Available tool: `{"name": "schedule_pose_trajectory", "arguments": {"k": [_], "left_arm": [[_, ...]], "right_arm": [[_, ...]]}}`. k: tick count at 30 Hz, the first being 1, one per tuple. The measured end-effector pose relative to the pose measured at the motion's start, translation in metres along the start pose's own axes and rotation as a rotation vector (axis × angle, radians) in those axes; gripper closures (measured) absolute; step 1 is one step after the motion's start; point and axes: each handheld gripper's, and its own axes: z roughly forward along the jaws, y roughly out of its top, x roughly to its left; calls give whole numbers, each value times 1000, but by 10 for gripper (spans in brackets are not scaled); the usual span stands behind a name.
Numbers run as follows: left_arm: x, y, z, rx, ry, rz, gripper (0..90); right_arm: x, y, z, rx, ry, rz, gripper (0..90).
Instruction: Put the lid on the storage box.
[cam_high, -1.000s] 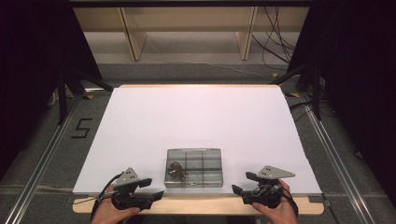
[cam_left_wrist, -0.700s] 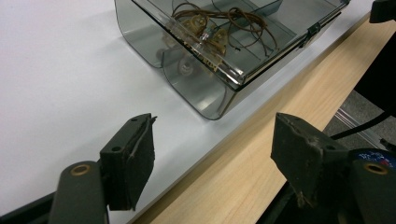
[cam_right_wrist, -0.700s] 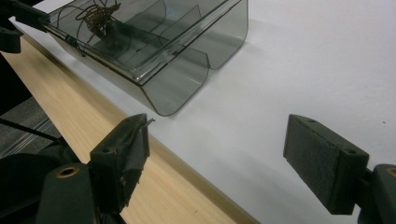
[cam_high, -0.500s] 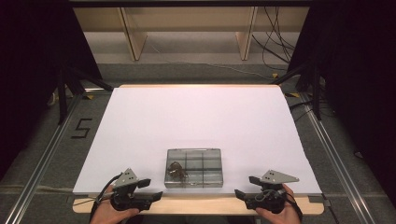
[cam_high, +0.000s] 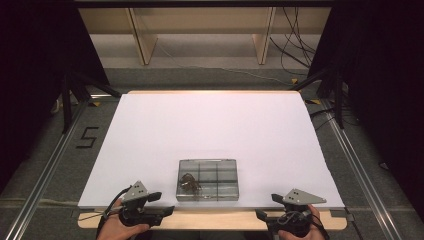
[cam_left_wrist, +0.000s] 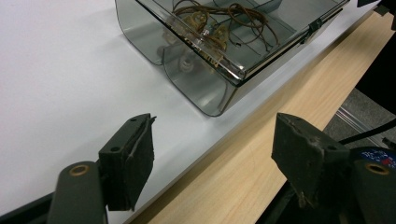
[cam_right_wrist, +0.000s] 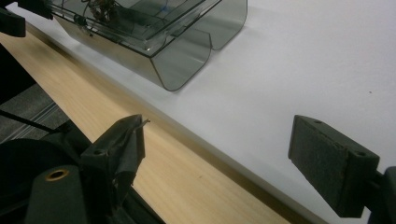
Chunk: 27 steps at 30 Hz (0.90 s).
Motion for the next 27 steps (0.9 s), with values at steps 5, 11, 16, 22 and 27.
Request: {"name": "schedule_pose_trajectory", "arguments": {"k": [5, 11, 16, 22, 27], "left_arm": [[0, 0, 0, 0, 4, -2, 275], [0, -1, 1, -4, 4, -1, 267], [-1, -1, 0, -1, 6, -3, 266], [0, -1, 1, -4, 5, -1, 266], [0, -1, 1, 15, 18, -7, 266]], "right_arm": [[1, -4, -3, 2, 6, -3, 194], [0, -7, -5, 13, -11, -8, 192], [-2, -8, -3, 2, -26, -27, 189], [-2, -8, -3, 5, -8, -26, 186], [-3, -8, -3, 8, -13, -32, 184]]}}
